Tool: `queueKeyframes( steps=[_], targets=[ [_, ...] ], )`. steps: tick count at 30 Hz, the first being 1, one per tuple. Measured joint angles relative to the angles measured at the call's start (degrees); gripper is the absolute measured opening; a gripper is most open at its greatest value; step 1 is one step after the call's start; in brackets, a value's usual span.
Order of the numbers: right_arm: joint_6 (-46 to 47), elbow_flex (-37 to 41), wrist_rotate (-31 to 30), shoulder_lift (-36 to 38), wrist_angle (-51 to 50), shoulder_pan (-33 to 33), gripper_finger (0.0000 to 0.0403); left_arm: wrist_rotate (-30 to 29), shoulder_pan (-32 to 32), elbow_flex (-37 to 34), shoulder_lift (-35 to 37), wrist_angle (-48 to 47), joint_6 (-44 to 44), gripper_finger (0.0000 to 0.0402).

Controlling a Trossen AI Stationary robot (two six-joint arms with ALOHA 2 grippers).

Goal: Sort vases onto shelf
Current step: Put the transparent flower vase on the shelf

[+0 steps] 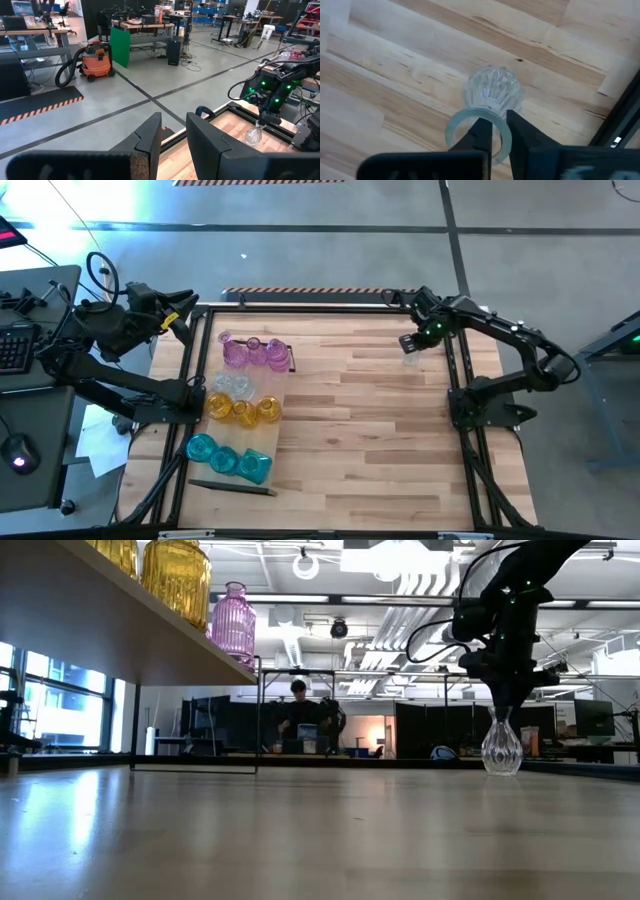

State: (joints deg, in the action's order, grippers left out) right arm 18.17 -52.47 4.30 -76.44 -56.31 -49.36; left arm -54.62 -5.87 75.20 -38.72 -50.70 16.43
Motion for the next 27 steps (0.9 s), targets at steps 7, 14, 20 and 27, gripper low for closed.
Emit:
queueKeyframes(
  steps=[7, 14, 20, 27],
  targets=[
    [4.4, -0.3, 1.4, 0.0, 0.0, 4.3, 0.0011, 0.0, 0.0, 0.0, 0.0, 0.0, 0.0, 0.008],
    [11.0, -5.1, 2.6, -0.3, 0.8, 14.0, 0.0008, 0.0, 0.0, 0.0, 0.0, 0.0, 0.0, 0.008],
    [17.8, -11.6, 2.8, -0.3, 0.7, 22.5, 0.0005, 0.0, 0.0, 0.0, 0.0, 0.0, 0.0, 0.008],
    [23.7, -22.2, 3.0, -2.3, -0.7, 31.0, 0.0003, 0.0, 0.0, 0.0, 0.0, 0.0, -0.1, 0.008]
  ],
)
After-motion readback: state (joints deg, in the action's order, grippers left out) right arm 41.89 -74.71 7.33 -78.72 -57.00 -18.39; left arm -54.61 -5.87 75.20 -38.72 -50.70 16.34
